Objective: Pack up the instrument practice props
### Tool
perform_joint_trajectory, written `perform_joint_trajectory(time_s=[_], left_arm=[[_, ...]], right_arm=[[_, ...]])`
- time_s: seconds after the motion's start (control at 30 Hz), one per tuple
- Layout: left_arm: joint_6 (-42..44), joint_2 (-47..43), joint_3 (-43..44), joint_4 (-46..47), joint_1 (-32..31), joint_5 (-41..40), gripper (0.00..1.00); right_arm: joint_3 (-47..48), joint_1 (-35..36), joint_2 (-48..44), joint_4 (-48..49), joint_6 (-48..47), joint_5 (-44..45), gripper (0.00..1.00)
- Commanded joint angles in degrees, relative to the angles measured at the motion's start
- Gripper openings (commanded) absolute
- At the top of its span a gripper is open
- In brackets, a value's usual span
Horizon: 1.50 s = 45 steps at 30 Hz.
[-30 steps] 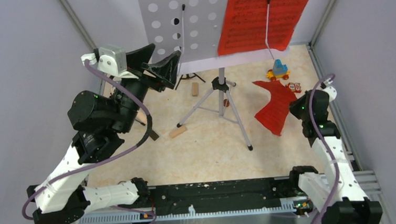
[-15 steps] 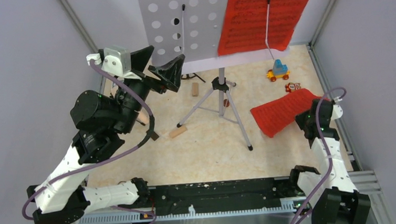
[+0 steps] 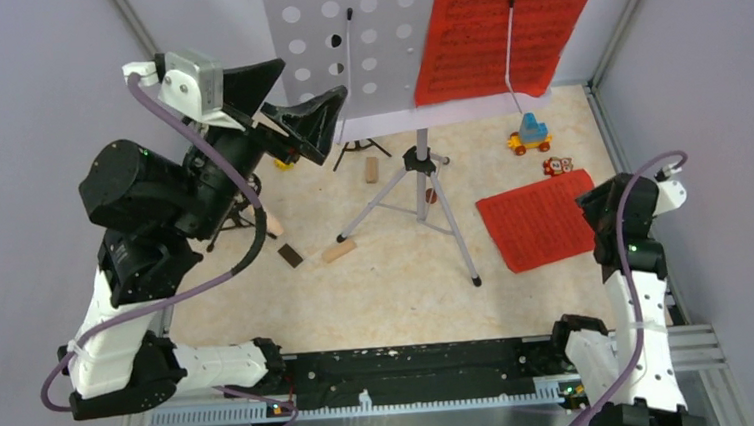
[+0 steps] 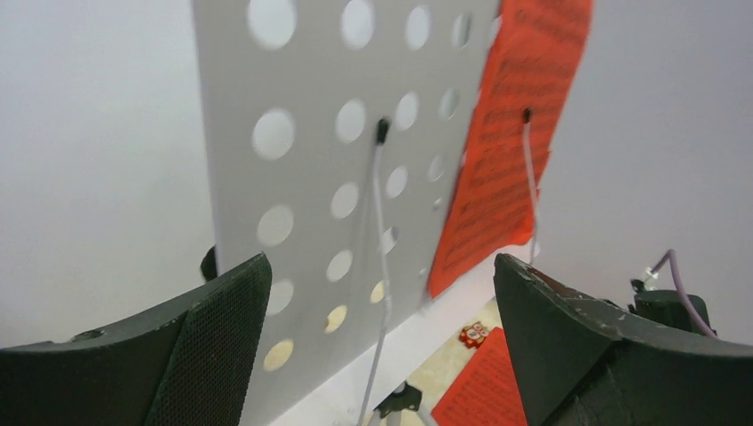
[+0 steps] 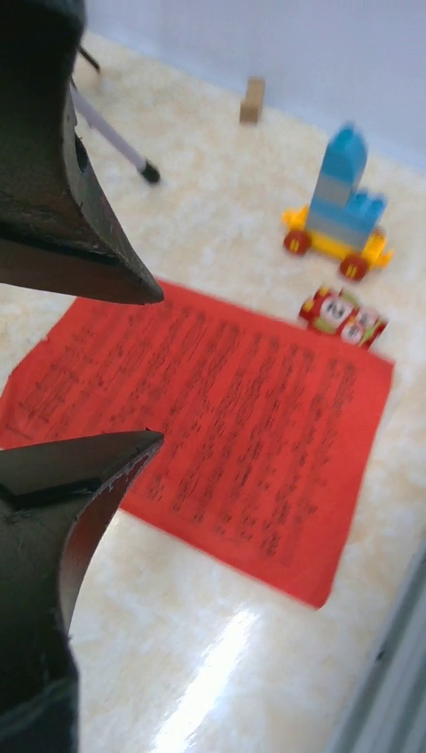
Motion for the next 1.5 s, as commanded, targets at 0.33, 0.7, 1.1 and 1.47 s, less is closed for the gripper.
perform_joint_trajectory(time_s=[0.33, 0.7, 1.1, 1.47], left_arm=[[-1.9, 13.1, 17.2, -10.7, 0.0, 26.0, 0.98], [7.9, 12.5, 7.0, 7.4, 0.0, 34.7, 0.98], [16.5, 15.3, 5.9, 26.0, 0.0, 34.3, 0.98], [21.5, 27.9, 23.1, 24.3, 0.0, 30.7, 0.98]], right_arm=[[16.7, -0.6, -6.5, 17.8, -10.7, -43.1, 0.5], [29.8, 0.0, -6.2, 21.4, -12.1, -48.7, 0.53], [40.8, 10.1, -6.0, 18.2, -26.1, -60.3, 0.61], [38.7, 14.6, -6.2, 16.1, -32.8, -59.8, 0.61]])
